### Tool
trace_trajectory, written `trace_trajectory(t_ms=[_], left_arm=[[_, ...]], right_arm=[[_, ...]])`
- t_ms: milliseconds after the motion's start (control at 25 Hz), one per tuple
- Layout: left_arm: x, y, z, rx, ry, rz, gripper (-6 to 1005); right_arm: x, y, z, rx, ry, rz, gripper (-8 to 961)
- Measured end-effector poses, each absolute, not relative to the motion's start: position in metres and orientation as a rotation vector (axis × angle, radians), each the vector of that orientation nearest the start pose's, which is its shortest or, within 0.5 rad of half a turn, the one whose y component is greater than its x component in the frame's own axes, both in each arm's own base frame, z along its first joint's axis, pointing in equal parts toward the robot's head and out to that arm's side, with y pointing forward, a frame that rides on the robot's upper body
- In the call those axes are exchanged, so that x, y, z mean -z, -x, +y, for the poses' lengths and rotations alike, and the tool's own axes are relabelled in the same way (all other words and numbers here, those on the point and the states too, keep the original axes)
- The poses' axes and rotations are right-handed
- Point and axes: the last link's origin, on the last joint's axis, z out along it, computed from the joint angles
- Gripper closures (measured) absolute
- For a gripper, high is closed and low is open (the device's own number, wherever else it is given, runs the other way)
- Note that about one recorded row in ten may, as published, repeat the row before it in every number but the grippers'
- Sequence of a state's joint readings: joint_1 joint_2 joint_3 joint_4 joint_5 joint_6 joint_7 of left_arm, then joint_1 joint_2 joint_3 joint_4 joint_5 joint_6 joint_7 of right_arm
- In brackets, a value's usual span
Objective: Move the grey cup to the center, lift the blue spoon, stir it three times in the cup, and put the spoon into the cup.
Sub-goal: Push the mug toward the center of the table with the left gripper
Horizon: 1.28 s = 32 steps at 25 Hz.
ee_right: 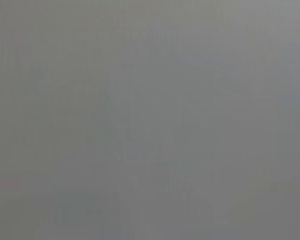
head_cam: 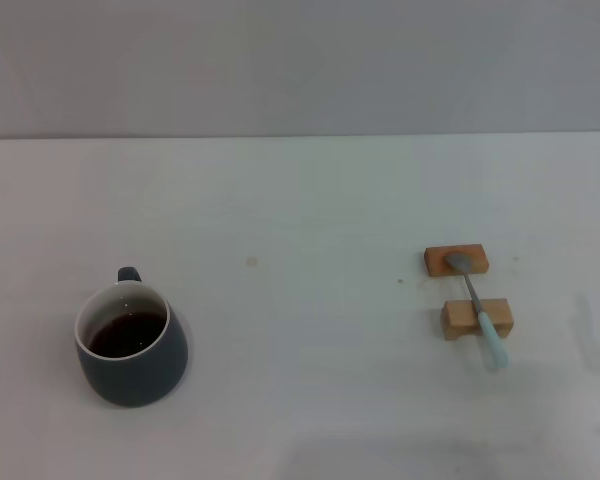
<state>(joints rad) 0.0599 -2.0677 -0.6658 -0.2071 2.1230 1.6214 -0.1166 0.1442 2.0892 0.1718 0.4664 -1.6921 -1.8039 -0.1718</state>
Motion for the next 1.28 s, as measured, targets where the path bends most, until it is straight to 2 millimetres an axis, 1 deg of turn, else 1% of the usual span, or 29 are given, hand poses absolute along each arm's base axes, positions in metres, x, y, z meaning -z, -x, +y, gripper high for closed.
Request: trace_trajectory(t_ms=[440,600,800,1000,1120,1200,1280], left_arm=[[-0.017,0.388,0.146,0.660,1.317,-0.524,139],[-0.018,0.388,0.148,0.691,1.310,-0.548,138],[-0.019,0.391,0.151,0.711,1.333,-0.572,204],[-0.015,0.396,0.157,0.703,1.333,-0.629,440],[-0.014,0.396,0.160,0.703,1.345,-0.632,580],[-0.012,0.394,0.165,0.704,1.364,-0.631,673],[-0.011,0.394,0.168,0.705,1.370,-0.633,708]], right_arm=[[0.021,-0.293,0.197,-0.917,1.313,0.328,186],[0.021,-0.293,0.196,-0.919,1.308,0.328,187],[0.019,-0.295,0.194,-0.925,1.289,0.342,187],[0.017,-0.297,0.193,-0.924,1.282,0.347,187],[0.016,-0.299,0.193,-0.916,1.272,0.350,187],[0.012,-0.305,0.193,-0.886,1.234,0.366,187],[0.010,-0.308,0.193,-0.874,1.218,0.371,187]])
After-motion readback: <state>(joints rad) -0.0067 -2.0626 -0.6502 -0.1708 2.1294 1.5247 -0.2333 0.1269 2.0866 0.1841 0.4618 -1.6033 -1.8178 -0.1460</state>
